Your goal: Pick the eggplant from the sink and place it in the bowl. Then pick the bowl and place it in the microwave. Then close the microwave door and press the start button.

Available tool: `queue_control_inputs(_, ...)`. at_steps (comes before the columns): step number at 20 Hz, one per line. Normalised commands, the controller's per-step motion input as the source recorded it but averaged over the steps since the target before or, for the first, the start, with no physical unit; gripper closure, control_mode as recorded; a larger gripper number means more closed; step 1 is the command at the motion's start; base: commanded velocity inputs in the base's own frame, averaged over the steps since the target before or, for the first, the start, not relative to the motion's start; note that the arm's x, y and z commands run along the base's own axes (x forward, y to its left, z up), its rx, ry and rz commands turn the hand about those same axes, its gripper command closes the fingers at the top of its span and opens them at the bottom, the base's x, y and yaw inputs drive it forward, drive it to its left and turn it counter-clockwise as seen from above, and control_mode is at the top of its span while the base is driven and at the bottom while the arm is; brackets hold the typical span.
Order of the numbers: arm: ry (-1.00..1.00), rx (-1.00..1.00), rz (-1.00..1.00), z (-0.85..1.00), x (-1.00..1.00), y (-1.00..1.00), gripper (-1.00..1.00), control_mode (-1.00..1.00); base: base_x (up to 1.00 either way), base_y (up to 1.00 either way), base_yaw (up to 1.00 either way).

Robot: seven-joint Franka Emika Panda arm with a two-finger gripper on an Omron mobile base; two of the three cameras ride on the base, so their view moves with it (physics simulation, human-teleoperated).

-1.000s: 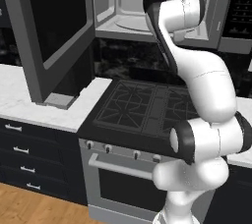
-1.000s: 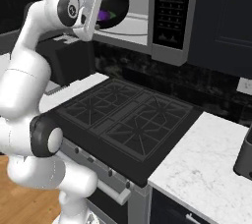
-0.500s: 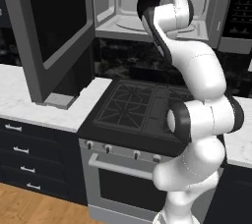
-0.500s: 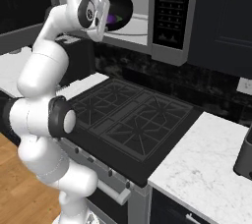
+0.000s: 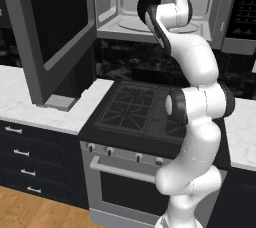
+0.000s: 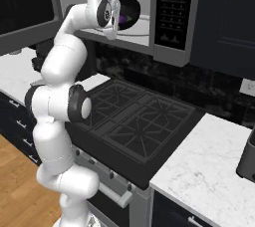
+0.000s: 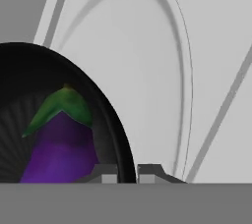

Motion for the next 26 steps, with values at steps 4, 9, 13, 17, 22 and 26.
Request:
queue_control_inputs(4,0.01,0.00,0.07,-0.14,0.58,-0.08,1.00,-1.00,0.00,0.00,0.00)
queue_control_inputs(9,0.00,0.00,0.05,-0.40,0.50,-0.01,-1.00,-1.00,0.00,0.00,0.00)
queue_control_inputs(13,-0.05,0.00,0.00,-0.52,0.42,0.00,-1.00,-1.00,0.00,0.00,0.00)
queue_control_inputs(17,-0.12,0.00,0.00,-0.35,0.24,0.02,-1.00,-1.00,0.00,0.00,0.00)
queue_control_inputs(22,-0.38,-0.01,0.00,-0.02,-0.05,0.08,-1.00,-1.00,0.00,0.00,0.00)
queue_control_inputs(26,-0.20,0.04,0.00,0.08,-0.70,0.21,-1.00,-1.00,0.00,0.00,0.00)
